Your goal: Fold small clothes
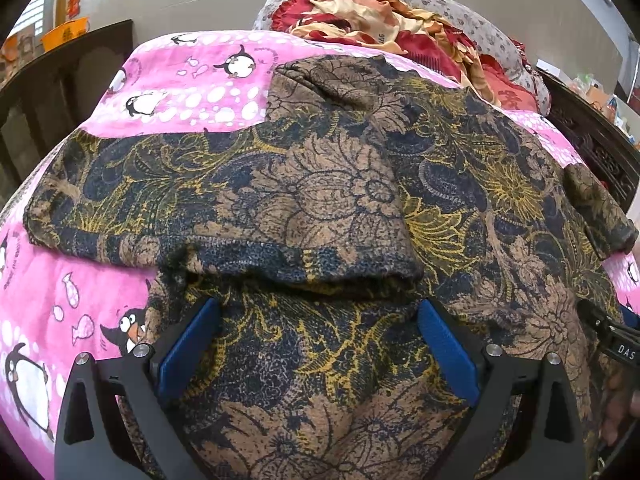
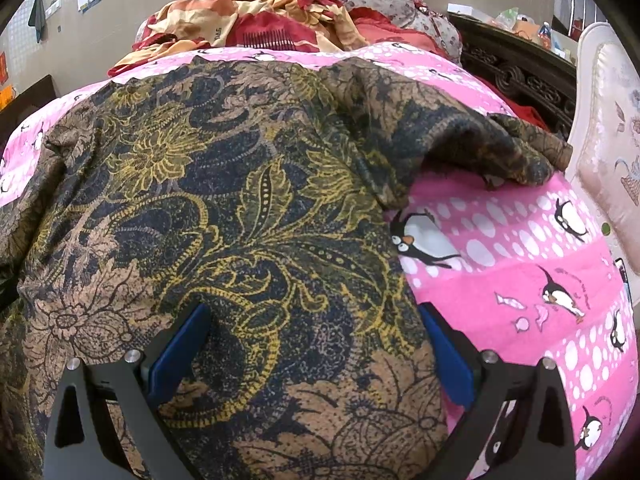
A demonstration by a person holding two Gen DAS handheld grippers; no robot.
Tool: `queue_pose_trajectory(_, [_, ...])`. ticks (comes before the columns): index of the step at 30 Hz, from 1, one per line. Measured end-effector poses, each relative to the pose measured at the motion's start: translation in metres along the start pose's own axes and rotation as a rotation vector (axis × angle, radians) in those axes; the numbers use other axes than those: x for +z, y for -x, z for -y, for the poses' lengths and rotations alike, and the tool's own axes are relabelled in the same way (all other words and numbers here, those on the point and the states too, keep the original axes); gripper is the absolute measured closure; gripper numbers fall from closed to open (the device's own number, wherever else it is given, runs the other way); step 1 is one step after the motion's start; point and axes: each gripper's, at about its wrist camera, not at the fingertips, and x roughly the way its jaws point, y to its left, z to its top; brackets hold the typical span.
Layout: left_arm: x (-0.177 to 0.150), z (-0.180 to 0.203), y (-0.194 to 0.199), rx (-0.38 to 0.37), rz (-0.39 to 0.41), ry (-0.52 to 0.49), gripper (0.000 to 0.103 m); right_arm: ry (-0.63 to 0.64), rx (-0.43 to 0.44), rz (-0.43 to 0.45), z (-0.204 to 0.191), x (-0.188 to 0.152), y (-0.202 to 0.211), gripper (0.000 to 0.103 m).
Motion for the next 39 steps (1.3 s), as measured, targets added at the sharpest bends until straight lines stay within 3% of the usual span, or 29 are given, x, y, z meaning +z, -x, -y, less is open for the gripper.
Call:
queue_pose_trajectory(17, [0.004, 0.005, -0.008, 0.026, -0.028, -0.017, 0.018, 0.014, -0.018, -0.017, -0.005, 0.004, -0.002, 0.000])
queue_pose_trajectory(25, [0.004, 0.001, -0.006, 0.000, -0.019, -0.001, 0.018, 0.019, -0.025, -0.019, -0.006, 0.004, -0.003, 0.000])
queue_pose_trajectory(39, [0.002, 0.001, -0.004, -0.002, -0.025, -0.012, 0.018, 0.067, -0.098, -0.043, -0.015, 0.004, -0.006, 0.000])
